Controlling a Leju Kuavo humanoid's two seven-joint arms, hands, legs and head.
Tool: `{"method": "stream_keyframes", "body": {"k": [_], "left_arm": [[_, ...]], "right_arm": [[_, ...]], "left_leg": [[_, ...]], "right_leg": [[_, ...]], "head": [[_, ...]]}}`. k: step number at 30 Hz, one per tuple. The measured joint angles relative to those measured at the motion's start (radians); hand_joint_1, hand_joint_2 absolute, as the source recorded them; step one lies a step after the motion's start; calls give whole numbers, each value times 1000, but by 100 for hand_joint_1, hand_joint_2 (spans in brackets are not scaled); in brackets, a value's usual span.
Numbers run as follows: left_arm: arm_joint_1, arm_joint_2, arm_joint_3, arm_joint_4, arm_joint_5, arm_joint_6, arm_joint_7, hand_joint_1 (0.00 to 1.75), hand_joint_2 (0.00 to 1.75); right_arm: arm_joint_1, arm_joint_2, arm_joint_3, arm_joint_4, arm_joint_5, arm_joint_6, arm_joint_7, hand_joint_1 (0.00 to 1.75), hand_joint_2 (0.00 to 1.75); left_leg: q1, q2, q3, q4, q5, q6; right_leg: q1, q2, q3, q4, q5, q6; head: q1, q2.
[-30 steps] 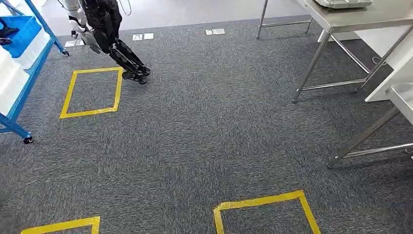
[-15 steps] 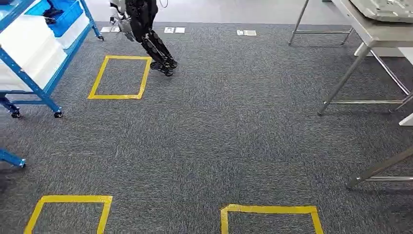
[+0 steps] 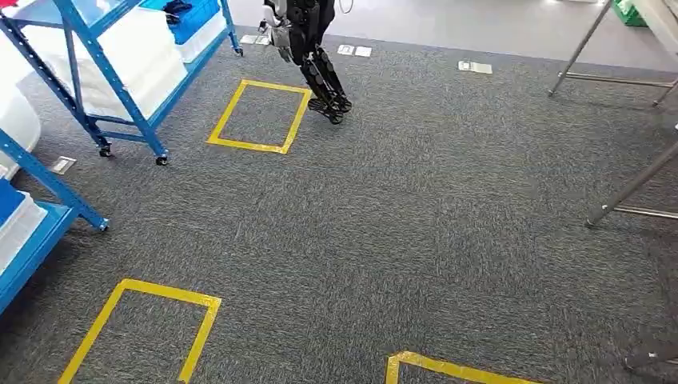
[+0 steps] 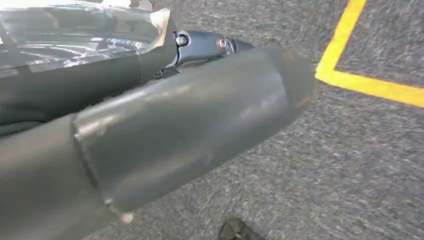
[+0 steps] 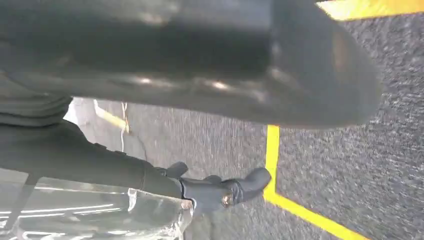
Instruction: Take the parts from the cabinet and place them on the table.
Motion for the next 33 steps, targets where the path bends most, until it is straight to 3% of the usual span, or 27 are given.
{"method": "stream_keyframes", "body": {"k": [2,3,4,5,7,8,9,10,11,12,13,14,17,18,19,20,22,23,24,25,26,27,28,29,32,33], "left_arm": [[4,0,0,0,0,0,0,0,0],[6,1,0,0,0,0,0,0,0],[5,0,0,0,0,0,0,0,0],[2,0,0,0,0,-1,0,0,0],[0,0,-1,0,0,-1,0,0,0],[1,0,-1,0,0,-1,0,0,0],[4,0,0,0,2,-2,-1,0,0],[5,0,0,0,2,-2,-1,0,0],[4,0,0,0,2,-2,-2,0,0],[3,0,0,0,2,-2,-3,0,0],[1,0,0,0,2,-2,-4,0,0],[-2,0,0,0,2,-2,-4,0,0],[0,0,0,0,5,1,-5,0,0],[0,-1,0,0,8,4,-6,0,0],[0,-4,1,0,9,8,-6,0,0],[-2,-3,2,0,9,11,-6,0,0],[-6,-6,2,0,7,12,-7,0,0],[-5,-6,2,0,6,12,-7,0,0],[-3,-7,2,0,5,12,-7,0,0],[-2,-7,3,0,5,12,-7,0,0],[-1,-7,4,0,6,12,-7,0,0],[-1,-8,4,0,6,12,-7,0,0],[-1,-8,4,0,5,12,-7,0,0],[-2,-8,5,0,5,12,-7,0,0],[3,-8,6,0,4,12,-7,0,0],[4,-7,6,0,4,13,-7,0,0]], "right_arm": [[-1,0,0,0,0,0,0,0,0],[-3,0,0,0,0,0,0,0,0],[-3,0,0,0,0,0,0,0,0],[1,0,0,0,0,0,0,0,0],[6,-1,0,0,0,0,0,0,0],[6,-2,0,0,0,0,0,0,0],[5,-2,0,0,1,0,0,0,0],[4,-2,0,0,3,0,0,0,0],[3,-1,0,0,5,0,0,0,0],[0,0,0,0,8,0,0,0,0],[-1,0,0,0,9,0,0,0,0],[0,0,0,0,10,0,0,0,0],[-3,0,0,0,18,0,1,0,0],[-5,0,0,0,21,0,1,0,0],[-7,0,0,0,24,0,0,0,0],[-7,1,0,0,25,0,0,0,0],[-1,1,0,0,27,0,0,0,0],[1,0,0,0,27,0,1,0,0],[3,0,0,1,27,0,2,0,0],[2,-1,0,2,27,0,2,0,0],[0,-1,0,2,27,0,2,0,0],[-2,-2,0,2,28,0,2,0,0],[-3,-3,0,2,28,0,2,0,0],[-4,-2,0,2,28,0,2,0,0],[-6,-2,0,2,29,0,2,0,0],[-5,0,0,2,29,0,3,0,0]], "left_leg": [[6,-15,-5,-4,8,-13],[8,16,-13,13,-4,-14],[3,68,-31,52,-37,-16],[4,97,-66,129,-85,-20],[7,116,-138,284,-155,-26],[8,120,-154,319,-161,-28],[9,123,-148,312,-145,-29],[9,126,-120,261,-114,-28],[9,133,-75,179,-75,-27],[9,163,-14,72,-34,-22],[6,212,15,22,-29,-18],[-1,212,18,12,-30,-11],[-10,178,11,12,-29,2],[2,162,20,-3,-18,16],[-1,153,20,-6,-16,20],[2,143,17,-6,-12,27],[1,110,14,-6,-10,30],[1,94,13,-5,-10,30],[1,79,14,-4,-9,30],[1,67,14,-4,-9,29],[2,48,15,-2,-8,27],[4,36,15,0,-8,25],[4,25,12,3,-9,19],[-3,15,10,7,-11,11],[3,-6,2,1,0,-6],[4,-7,-4,4,-1,-11]], "right_leg": [[3,-18,10,-2,7,-13],[-9,-36,10,-7,15,-25],[-7,-45,8,-7,15,-32],[-2,-61,8,-7,14,-40],[4,-93,6,-6,12,-43],[5,-105,5,-6,12,-43],[6,-119,5,-6,11,-43],[6,-130,5,-6,10,-44],[6,-141,7,-6,9,-45],[7,-151,10,-6,6,-42],[12,-156,13,-6,4,-39],[23,-167,12,-4,-1,-31],[21,-195,20,-9,-1,-21],[23,-191,12,-2,-10,-11],[15,-141,9,24,-28,-12],[13,-104,-18,81,-60,-19],[9,-73,-98,248,-126,-27],[9,-70,-123,297,-136,-23],[7,-68,-127,301,-127,-15],[7,-68,-114,271,-108,-7],[2,-62,-68,173,-60,8],[-2,-51,-27,85,-23,17],[-10,-8,6,8,-3,21],[-2,-2,2,3,-4,13],[5,-32,6,6,4,-3],[-9,-44,6,0,10,-13]], "head": [[1,0],[0,0],[-5,0],[-11,0],[-10,0],[-10,0],[-10,0],[-11,0],[-10,0],[-11,0],[-11,0],[-6,0],[-4,0],[-4,0],[-2,0],[-1,0],[-2,0],[1,0],[0,0],[1,0],[0,0],[0,0],[2,0],[2,0],[0,0],[1,0]]}}
